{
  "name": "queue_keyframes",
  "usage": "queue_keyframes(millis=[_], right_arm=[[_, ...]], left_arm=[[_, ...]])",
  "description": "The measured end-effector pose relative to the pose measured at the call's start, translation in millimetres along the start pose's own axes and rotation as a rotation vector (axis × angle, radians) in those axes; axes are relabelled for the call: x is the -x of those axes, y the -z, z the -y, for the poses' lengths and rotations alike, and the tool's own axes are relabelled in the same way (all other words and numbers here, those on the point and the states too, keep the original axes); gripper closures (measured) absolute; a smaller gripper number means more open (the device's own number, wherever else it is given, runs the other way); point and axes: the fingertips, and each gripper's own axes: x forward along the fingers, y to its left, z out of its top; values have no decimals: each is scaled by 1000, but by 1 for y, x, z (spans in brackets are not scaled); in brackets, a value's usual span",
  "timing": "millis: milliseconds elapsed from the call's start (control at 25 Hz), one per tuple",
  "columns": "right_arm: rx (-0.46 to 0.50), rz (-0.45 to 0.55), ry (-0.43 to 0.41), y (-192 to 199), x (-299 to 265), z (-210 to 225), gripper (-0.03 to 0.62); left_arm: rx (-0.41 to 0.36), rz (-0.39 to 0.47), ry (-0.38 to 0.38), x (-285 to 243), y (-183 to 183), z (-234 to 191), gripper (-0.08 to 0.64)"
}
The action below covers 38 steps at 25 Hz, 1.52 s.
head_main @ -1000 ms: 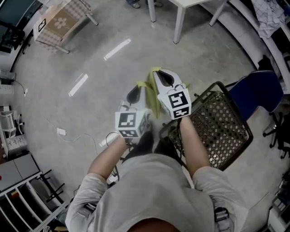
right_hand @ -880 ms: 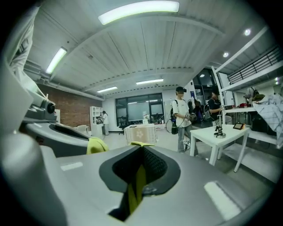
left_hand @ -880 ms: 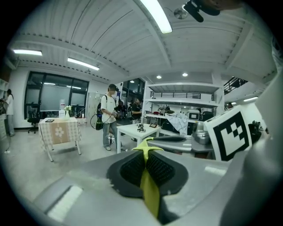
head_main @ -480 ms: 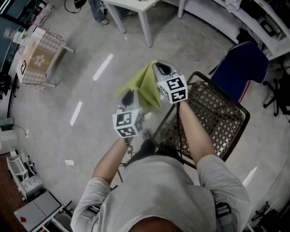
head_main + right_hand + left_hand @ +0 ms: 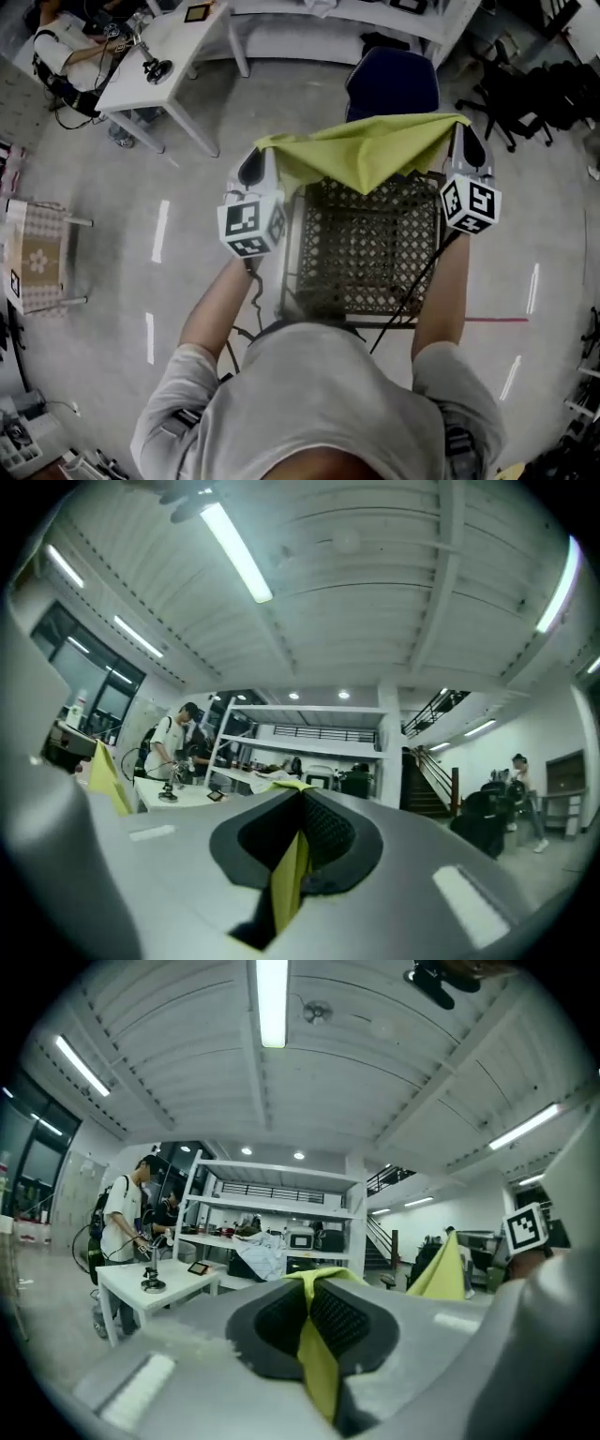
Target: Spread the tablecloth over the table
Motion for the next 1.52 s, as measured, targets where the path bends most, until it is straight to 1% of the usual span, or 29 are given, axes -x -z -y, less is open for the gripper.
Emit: queue_keyframes(millis=[40, 120, 240, 320, 440, 600, 680, 800, 920, 1040, 1120, 1200, 1280, 1400, 1520], right_arm=[[-4, -20, 30, 7, 18, 13, 583], [-22, -65, 52, 28, 46, 25, 583], [-98, -117, 59, 61, 78, 27, 583], [-137, -130, 40, 77, 94, 17, 583], [-190, -136, -48, 97, 103, -17, 583], [-265, -157, -214, 119, 89, -81, 583], [-282, -161, -296, 122, 80, -113, 583], [-290, -154, -400, 118, 67, -159, 583], [-296, -143, -464, 106, 58, -205, 583], [-270, -128, -497, 93, 55, -241, 583], [-256, -128, -474, 89, 54, -246, 583], [-245, -127, -406, 86, 54, -230, 583], [-235, -116, -320, 77, 57, -197, 583], [-229, -97, -199, 67, 63, -133, 583], [-213, -111, -116, 80, 74, -69, 583]], left_arm=[[-5, -12, 13, -4, 5, 8, 535], [-9, -29, 27, -9, 14, 20, 535], [-9, -69, 27, -9, 31, 29, 535], [-8, -98, 5, -2, 43, 27, 535], [-6, -138, -41, 13, 61, 21, 534], [-13, -191, -92, 27, 85, 18, 535], [-9, -195, -122, 36, 89, 14, 535], [15, -173, -187, 57, 86, -6, 535], [27, -158, -229, 79, 82, -33, 535], [31, -154, -220, 88, 83, -50, 534], [54, -153, -195, 88, 86, -54, 535], [58, -143, -158, 83, 83, -50, 535], [46, -126, -122, 74, 77, -41, 535], [50, -106, -75, 57, 74, -19, 535], [49, -108, -42, 44, 80, 19, 535]])
